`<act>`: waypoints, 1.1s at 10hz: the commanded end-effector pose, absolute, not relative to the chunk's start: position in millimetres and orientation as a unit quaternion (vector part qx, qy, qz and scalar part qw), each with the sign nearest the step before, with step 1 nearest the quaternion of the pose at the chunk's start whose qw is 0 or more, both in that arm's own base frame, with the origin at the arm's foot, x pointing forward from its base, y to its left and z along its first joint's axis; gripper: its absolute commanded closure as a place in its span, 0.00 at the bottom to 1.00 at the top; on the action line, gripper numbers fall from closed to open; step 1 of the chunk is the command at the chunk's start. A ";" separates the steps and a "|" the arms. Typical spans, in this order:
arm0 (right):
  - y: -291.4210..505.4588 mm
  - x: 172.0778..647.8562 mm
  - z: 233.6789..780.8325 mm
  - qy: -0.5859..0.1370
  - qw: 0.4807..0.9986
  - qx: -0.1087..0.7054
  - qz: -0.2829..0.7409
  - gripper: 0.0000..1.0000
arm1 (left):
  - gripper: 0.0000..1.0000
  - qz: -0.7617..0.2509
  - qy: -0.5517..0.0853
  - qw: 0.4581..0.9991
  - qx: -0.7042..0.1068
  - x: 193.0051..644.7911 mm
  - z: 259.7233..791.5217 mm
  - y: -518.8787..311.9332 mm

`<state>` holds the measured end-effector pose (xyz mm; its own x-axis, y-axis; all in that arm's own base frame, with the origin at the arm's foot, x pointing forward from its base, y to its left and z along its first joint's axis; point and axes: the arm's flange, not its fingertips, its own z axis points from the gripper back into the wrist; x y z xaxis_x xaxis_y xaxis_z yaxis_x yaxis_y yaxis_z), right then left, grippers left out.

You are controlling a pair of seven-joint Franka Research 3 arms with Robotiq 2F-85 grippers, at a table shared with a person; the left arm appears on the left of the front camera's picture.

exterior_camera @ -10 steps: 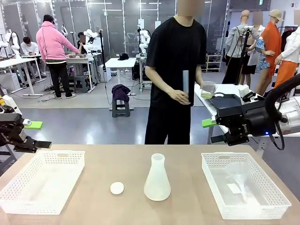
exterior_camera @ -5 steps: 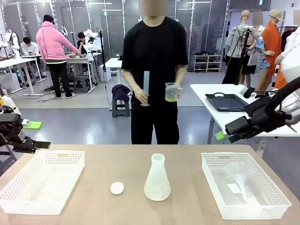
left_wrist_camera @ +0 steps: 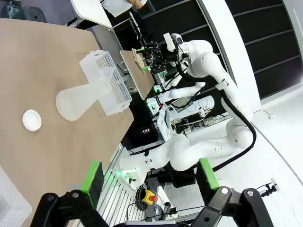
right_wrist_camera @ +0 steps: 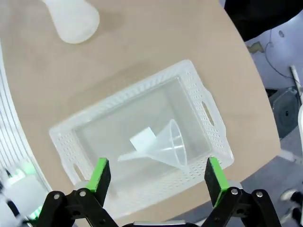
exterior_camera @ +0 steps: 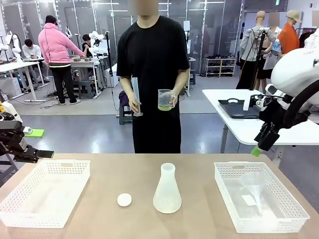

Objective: Prepare the solutions needed for the experiment.
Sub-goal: Pick up the Plastic Funnel and insert it into the Big flask.

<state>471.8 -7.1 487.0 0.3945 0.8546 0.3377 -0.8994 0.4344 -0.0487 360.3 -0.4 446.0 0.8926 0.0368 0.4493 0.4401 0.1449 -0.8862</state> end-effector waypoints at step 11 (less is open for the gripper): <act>-26.1 529.9 438.2 -0.042 0.764 0.042 0.643 0.00 | 0.00 -0.140 -0.192 0.724 -0.647 362.2 447.0 -1.8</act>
<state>515.2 -19.6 436.6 0.2128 0.9674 0.1376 -0.9756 0.2180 -0.0242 360.2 0.0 446.0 0.8927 0.0370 0.4491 0.4398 0.1447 -0.8863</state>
